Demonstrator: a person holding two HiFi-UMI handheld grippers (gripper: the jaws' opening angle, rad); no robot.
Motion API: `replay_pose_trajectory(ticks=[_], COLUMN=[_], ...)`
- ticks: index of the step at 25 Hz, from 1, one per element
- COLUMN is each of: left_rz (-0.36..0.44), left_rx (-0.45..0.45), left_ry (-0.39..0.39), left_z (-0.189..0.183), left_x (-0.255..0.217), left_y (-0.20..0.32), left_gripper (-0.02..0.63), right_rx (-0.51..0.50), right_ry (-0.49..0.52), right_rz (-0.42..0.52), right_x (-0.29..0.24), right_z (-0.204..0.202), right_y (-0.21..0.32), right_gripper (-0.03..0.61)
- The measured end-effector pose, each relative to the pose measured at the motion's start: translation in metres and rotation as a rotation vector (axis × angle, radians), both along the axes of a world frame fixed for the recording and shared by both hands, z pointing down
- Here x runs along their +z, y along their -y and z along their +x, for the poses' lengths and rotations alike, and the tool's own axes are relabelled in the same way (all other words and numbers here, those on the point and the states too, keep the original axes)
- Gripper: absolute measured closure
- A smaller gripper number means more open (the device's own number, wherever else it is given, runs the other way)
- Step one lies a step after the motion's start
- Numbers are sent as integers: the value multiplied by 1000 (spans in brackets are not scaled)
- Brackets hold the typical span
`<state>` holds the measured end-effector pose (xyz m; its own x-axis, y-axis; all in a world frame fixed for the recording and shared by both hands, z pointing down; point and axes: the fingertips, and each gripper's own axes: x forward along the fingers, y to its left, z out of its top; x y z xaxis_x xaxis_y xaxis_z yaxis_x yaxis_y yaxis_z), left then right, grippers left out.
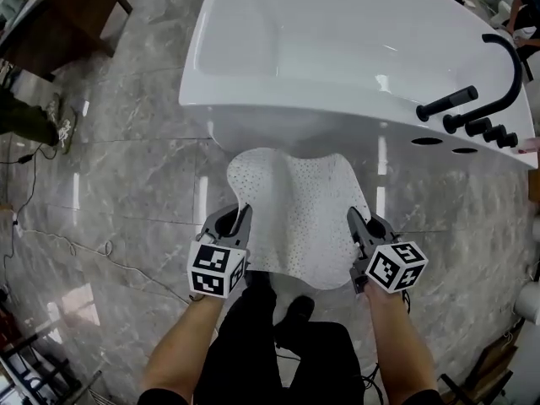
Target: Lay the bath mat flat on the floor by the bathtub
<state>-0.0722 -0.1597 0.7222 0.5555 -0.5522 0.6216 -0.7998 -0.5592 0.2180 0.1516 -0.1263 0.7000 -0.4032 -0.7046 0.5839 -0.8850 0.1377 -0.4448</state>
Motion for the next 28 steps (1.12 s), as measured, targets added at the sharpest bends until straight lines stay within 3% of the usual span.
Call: replay_pose_trajectory(ticks=[11,20,28], left_rz=[-2,87,71], left_rx=[31,64,117], left_ry=[-20,48,97], left_z=[15,0,-8], left_x=[136,231,284], left_y=[8,16,6], left_gripper=[594,594,594], right_rx=[-17,-69,-62], right_ry=[-5,-61,-72], right_rz=[34,70,19], right_x=[141,236,298], right_z=[28,41,58], right_y=[14,33,36], right_gripper=[549,549,549])
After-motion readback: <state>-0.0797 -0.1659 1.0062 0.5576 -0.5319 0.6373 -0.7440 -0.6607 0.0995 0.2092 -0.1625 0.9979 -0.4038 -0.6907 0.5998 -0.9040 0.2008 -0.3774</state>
